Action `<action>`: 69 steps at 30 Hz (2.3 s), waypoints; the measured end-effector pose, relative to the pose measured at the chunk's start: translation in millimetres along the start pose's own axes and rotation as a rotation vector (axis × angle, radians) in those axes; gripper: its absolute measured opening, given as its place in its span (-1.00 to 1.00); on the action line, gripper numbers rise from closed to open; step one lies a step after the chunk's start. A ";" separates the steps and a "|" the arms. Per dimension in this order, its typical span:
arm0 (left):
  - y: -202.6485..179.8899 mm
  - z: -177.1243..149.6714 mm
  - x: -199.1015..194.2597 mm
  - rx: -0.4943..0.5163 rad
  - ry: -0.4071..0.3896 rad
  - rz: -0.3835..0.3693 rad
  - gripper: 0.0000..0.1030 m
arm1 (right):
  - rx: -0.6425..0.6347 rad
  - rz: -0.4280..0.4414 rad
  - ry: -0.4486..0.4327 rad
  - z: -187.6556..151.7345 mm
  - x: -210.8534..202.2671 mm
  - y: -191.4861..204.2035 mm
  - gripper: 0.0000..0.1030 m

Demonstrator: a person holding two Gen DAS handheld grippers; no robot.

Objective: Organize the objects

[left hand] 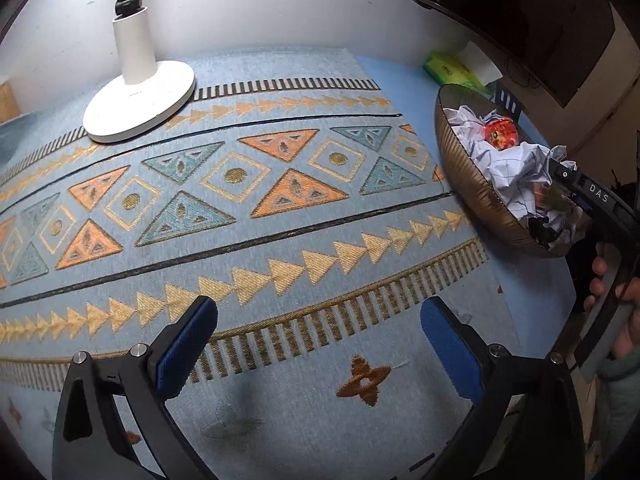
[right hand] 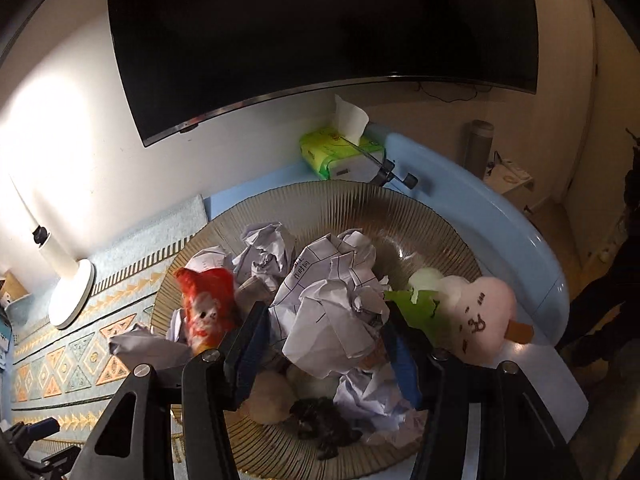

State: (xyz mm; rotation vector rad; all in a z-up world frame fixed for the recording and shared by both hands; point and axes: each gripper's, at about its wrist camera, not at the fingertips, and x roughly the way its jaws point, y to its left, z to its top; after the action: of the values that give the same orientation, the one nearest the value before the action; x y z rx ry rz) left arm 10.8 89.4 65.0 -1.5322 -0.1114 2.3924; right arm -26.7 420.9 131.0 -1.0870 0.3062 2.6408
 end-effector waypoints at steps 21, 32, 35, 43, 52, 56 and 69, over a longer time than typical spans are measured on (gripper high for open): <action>80.0 -40.2 5.3 -0.185 -0.014 0.248 0.98 | -0.526 0.250 0.085 -128.0 -31.3 148.8 0.63; 84.1 -82.2 4.8 -0.090 -0.142 0.300 1.00 | -0.441 0.227 0.192 -171.6 2.3 176.7 1.00; 81.1 -85.6 4.3 -0.076 -0.202 0.307 1.00 | -0.430 0.229 0.129 -175.7 -0.1 175.7 1.00; 78.7 -85.2 2.4 -0.082 -0.202 0.308 1.00 | -0.422 0.229 0.125 -177.0 1.4 178.0 1.00; 80.5 -85.2 3.3 -0.081 -0.202 0.307 1.00 | -0.420 0.229 0.119 -179.2 1.7 178.6 1.00; 80.9 -85.5 3.7 -0.081 -0.202 0.307 1.00 | -0.420 0.230 0.116 -179.8 1.6 178.8 1.00; 81.0 -85.1 4.0 -0.081 -0.202 0.306 1.00 | -0.420 0.230 0.117 -179.8 1.4 178.8 1.00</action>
State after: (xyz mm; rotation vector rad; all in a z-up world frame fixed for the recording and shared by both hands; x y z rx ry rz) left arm 69.0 5.4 6.9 -1.4247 -0.0175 2.8136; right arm 32.2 200.1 21.2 -1.4101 -0.1189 2.9329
